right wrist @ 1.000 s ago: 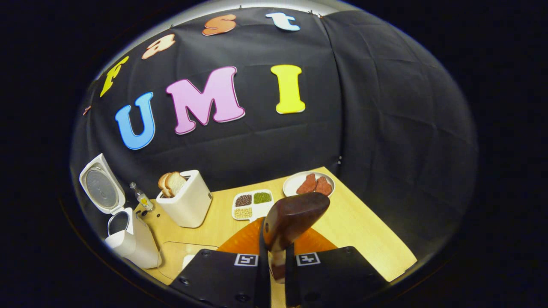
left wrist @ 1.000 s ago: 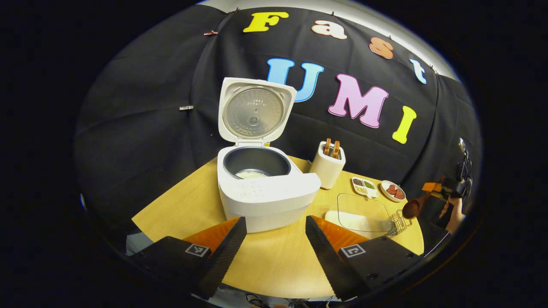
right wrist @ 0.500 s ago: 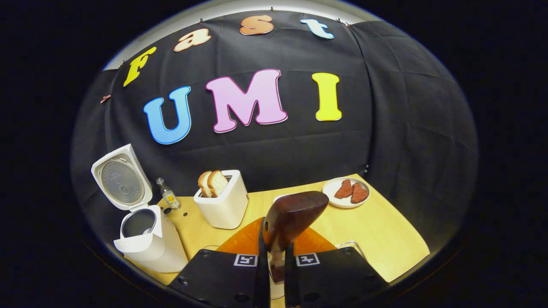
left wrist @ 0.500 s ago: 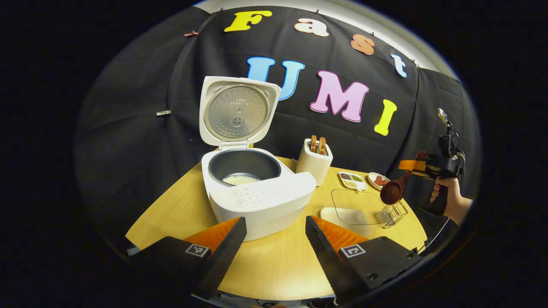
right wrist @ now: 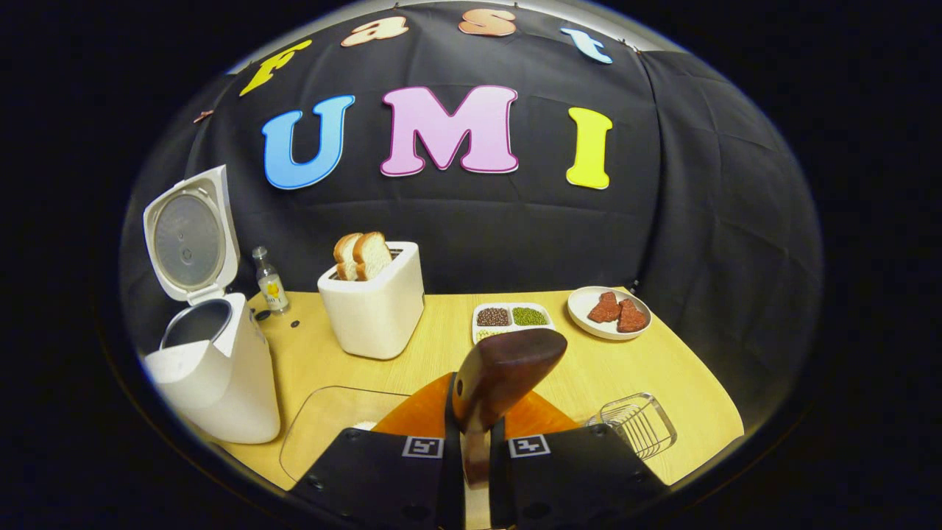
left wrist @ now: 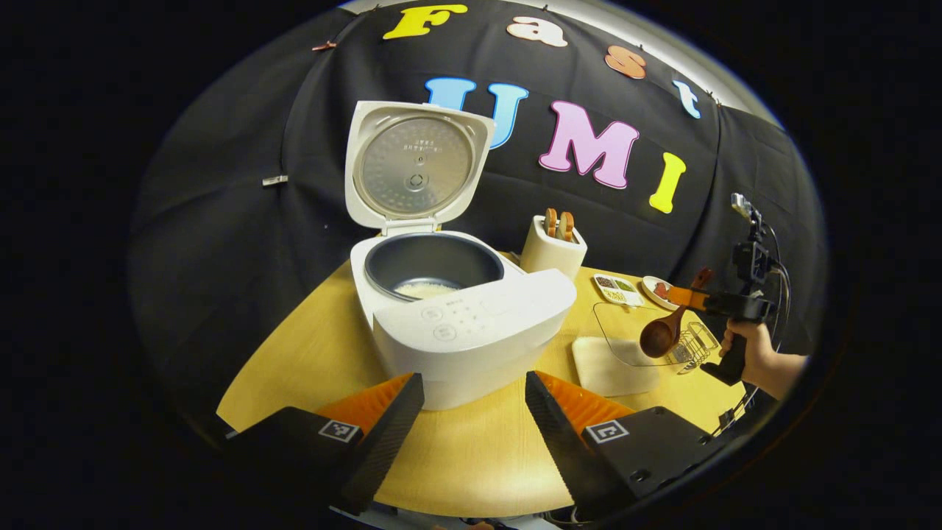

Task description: Close the left gripper, press the button to open the rice cooker; take a wooden spoon from the chopstick holder with the right hand, scoop a spoonful of rice and pour it into the rice cooker, then put the wooden spoon back into the chopstick holder.

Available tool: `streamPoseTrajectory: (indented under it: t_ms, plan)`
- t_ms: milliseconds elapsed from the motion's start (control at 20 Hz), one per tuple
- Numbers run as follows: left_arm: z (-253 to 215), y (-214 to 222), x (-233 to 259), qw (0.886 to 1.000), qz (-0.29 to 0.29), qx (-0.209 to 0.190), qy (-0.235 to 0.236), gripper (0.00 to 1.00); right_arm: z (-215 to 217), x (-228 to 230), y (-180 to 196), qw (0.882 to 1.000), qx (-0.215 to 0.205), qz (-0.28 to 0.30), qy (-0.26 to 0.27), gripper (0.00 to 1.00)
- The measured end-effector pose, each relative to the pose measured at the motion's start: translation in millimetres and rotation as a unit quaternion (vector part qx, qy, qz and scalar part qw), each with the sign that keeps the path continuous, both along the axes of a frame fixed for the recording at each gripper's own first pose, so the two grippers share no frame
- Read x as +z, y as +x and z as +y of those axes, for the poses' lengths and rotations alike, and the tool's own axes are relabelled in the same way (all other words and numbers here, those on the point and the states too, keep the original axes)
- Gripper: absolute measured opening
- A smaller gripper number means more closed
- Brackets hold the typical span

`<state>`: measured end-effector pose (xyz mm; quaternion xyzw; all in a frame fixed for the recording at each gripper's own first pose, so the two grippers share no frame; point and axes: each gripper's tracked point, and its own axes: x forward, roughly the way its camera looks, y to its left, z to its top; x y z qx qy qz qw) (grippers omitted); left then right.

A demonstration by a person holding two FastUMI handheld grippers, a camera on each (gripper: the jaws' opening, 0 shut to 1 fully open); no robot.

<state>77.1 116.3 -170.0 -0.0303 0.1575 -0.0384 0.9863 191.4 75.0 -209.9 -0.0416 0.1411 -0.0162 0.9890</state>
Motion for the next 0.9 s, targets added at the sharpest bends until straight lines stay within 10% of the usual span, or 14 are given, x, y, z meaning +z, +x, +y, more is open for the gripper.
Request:
streamPoseTrajectory:
  t_ms: [400, 900]
  plan:
    - [10.3, -11.6, -24.3, 0.999, 0.029, 0.022, -0.041, 0.96, 27.2, -24.5, -7.1, 0.999, 0.020, -0.007, -0.041, 0.17]
    - [25.3, -20.1, -15.6, 0.998, 0.021, 0.038, -0.054, 0.96, 96.1, -36.3, -33.4, 0.991, 0.029, 0.056, 0.114, 0.17]
